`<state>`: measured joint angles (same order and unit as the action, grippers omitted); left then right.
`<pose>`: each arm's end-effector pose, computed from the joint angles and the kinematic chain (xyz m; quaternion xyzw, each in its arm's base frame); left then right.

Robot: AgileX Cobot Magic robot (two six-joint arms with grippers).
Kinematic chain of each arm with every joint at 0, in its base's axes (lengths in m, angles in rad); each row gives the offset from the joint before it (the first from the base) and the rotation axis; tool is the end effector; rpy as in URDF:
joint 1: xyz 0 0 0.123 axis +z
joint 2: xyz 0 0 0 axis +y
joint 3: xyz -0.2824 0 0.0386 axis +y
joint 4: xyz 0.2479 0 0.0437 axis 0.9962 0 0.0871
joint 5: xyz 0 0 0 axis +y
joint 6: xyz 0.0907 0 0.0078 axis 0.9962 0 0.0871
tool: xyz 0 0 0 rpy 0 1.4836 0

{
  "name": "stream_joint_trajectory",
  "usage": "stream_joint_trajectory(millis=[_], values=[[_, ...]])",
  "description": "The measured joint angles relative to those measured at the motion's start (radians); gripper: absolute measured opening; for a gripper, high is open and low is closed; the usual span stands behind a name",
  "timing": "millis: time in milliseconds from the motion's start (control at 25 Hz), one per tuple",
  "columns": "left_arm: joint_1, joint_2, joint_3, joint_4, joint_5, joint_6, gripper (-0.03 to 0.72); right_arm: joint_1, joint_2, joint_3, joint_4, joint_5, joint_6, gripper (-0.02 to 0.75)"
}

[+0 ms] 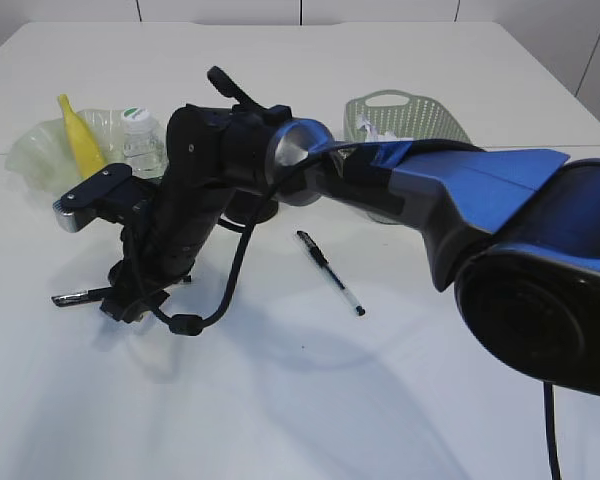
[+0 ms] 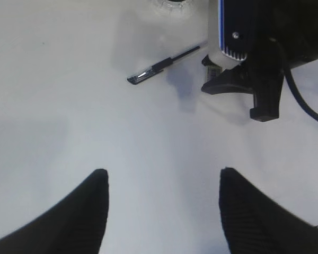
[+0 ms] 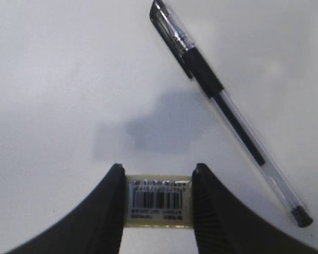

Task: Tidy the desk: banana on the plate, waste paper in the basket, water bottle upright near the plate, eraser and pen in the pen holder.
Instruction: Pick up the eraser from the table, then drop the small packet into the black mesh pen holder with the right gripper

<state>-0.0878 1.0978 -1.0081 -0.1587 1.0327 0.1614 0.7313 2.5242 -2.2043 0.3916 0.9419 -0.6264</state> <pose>0.2010 -0.0301 0.3359 0.0985 0.9565 -0.0666 0.2664 0.3816 0.3802 0.1399 -0.5406 0.7995 0.1867 0.1835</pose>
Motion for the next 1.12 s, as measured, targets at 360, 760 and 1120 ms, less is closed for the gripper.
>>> stream_joint_trajectory(millis=[360,760,1120], values=[[0.0,0.0,0.0,0.0,0.0,0.0,0.464,-0.04,-0.07,0.0,0.0,0.068,0.035,0.276],[0.0,0.0,0.0,-0.002,0.003,0.0,0.464,-0.118,-0.156,0.0,0.0,0.12,0.05,0.276],[0.0,0.0,0.0,-0.002,0.006,0.0,0.464,-0.247,-0.238,0.0,-0.002,0.126,0.052,0.276]])
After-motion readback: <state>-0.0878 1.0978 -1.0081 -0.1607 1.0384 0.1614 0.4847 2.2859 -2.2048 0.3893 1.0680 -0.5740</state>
